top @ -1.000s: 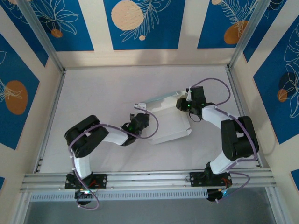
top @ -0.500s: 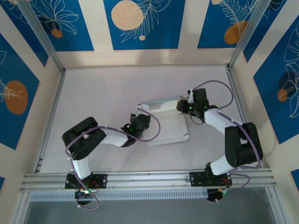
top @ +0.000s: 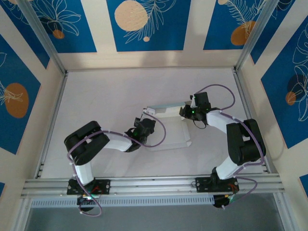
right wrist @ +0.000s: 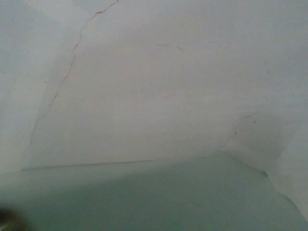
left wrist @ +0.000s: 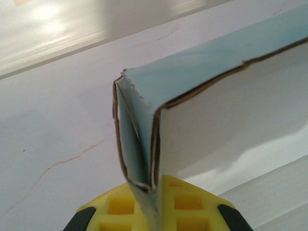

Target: Fold the paper box

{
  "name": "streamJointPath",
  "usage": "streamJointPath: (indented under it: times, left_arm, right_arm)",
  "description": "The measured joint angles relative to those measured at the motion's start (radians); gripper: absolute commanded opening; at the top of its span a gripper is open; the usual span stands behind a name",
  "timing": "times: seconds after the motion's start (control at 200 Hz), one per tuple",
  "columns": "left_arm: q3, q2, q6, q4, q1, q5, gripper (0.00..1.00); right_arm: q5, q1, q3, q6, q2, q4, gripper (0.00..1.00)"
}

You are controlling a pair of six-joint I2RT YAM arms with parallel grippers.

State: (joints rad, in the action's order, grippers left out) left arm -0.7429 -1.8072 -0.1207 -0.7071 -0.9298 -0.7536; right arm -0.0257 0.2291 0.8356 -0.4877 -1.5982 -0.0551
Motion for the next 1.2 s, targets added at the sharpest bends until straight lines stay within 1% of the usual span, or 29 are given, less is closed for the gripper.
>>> streamJointPath:
  times: [0.145,0.295,0.425,0.56,0.69,0.765,0.83,1.045,1.131,1.201]
  left_arm:
    - [0.0,0.0,0.0,0.006,0.0,-0.007,0.0]
    - [0.0,0.0,0.0,0.013,0.0,-0.014,0.0]
    - [0.0,0.0,-0.001,0.013,0.0,-0.015,0.0]
    - [0.0,0.0,-0.003,0.013,0.0,-0.019,0.0]
    - [0.0,0.0,-0.012,0.017,0.0,-0.026,0.0]
    - [0.0,0.0,-0.019,0.021,0.0,-0.026,0.0]
    - [0.0,0.0,-0.026,0.021,0.0,-0.026,0.0]
    - [0.0,0.0,-0.031,0.028,0.0,-0.025,0.0]
    - [0.0,0.0,-0.035,0.032,0.0,-0.025,0.0]
    - [0.0,0.0,-0.037,0.035,0.0,-0.026,0.0]
  right_arm:
    - [-0.005,0.006,0.023,-0.01,-0.024,0.008,0.37]
    - [-0.049,0.023,0.038,-0.016,-0.036,-0.002,0.42]
    - [-0.099,0.037,0.034,-0.016,-0.032,-0.006,0.4]
    - [-0.117,0.04,-0.041,-0.038,0.029,0.03,0.4]
    - [-0.126,0.052,-0.164,-0.105,0.123,0.13,0.4]
    - [-0.134,0.062,-0.241,-0.172,0.166,0.218,0.38]
    - [-0.137,0.066,-0.264,-0.206,0.168,0.249,0.36]
    - [-0.151,0.052,-0.203,-0.242,0.101,0.253,0.35]
    - [-0.151,0.04,-0.192,-0.251,0.08,0.253,0.32]
    - [-0.14,0.036,-0.192,-0.246,0.08,0.255,0.28]
